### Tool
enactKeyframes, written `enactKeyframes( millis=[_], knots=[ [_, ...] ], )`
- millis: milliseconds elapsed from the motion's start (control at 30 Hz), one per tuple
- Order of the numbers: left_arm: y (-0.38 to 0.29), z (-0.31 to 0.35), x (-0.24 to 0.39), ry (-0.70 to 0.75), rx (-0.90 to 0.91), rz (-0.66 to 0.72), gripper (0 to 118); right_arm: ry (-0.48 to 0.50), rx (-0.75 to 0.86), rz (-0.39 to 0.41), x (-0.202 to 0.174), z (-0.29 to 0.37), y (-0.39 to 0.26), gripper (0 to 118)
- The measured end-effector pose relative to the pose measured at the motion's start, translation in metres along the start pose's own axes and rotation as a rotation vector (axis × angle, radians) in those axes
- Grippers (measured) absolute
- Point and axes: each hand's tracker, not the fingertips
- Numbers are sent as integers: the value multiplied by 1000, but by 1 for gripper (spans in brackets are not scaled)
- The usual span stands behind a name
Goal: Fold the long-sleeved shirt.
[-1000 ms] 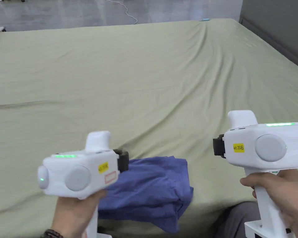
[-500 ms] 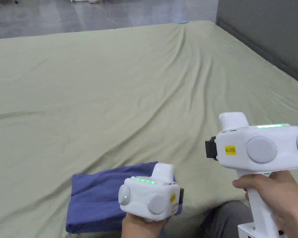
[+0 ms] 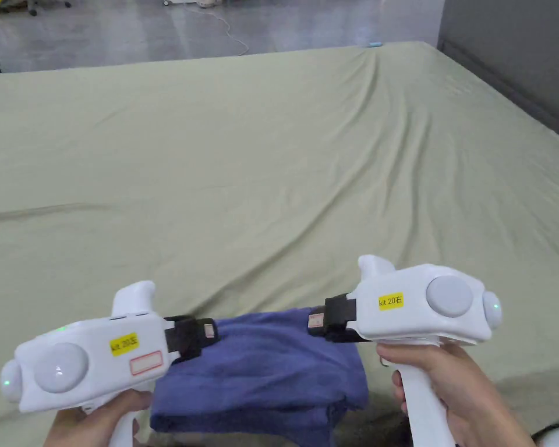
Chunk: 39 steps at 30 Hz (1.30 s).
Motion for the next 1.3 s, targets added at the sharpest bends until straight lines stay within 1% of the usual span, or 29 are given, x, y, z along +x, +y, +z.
enactKeyframes(
  millis=[67,100,133,200,233,267,333,500,567,633,667,733,800,833,867,900,933,967,1033,1067,1100,1133,1200,1267,1300],
  knots=[
    [1,14,-28,19,13,55,0,6,-47,-18,7,-19,-4,0],
    [0,21,-41,6,24,92,0,0,-66,-31,11,-27,-6,0],
    [0,26,-52,-14,32,118,19,-6,-84,-43,15,-33,-9,0],
    [-7,36,-67,-63,68,188,65,-52,-121,-80,25,-42,-13,0],
    [-8,36,-75,-77,69,210,65,-64,-121,-81,28,-45,-14,0],
    [-10,33,-81,-70,60,243,71,-62,-118,-83,29,-47,-16,0],
    [-15,25,-92,-57,25,289,89,-64,-114,-82,28,-48,-15,0],
    [-30,-11,-107,-216,-70,371,89,-125,-124,-7,14,-51,-14,0],
    [-33,-22,-100,-183,-55,359,89,-129,-123,-3,13,-51,-14,0],
    [-32,-34,-99,-262,-57,374,89,-129,-123,-3,13,-51,-14,0],
    [-31,-41,-101,-292,-65,418,88,-129,-123,1,14,-51,-14,0],
    [-29,-54,-99,-309,-85,473,88,-131,-127,5,13,-51,-12,0],
    [-27,-59,-89,-275,-74,407,86,-137,-131,10,12,-53,-12,0],
    [-26,-58,-84,-252,-82,347,67,-139,-133,14,11,-53,-11,0],
    [-26,-56,-76,-194,-91,275,30,-143,-135,20,10,-54,-11,0],
    [-25,-55,-71,-123,-99,221,2,-144,-136,23,10,-54,-11,0],
    [-26,-57,-68,-120,-123,198,2,-140,-137,23,10,-54,-11,0],
    [-29,-58,-76,-151,-125,191,2,-142,-137,22,9,-55,-10,0],
    [-26,-51,-67,-136,-84,160,2,-151,-138,25,7,-54,-10,0],
    [-23,-46,-64,-132,-47,150,2,-165,-138,29,4,-53,-9,0],
    [-19,-42,-66,-141,-38,160,2,-199,-132,39,-3,-51,-8,0],
    [-14,-37,-67,-146,-30,168,2,-239,-121,70,-12,-49,-5,0],
    [-6,-29,-69,-161,-24,162,2,-314,-60,184,-39,-44,0,0],
    [2,-18,-68,-113,-22,82,2,-354,4,267,-69,-43,4,0],
    [5,-11,-73,-91,-9,67,2,-364,32,303,-83,-45,6,0]
  ],
)
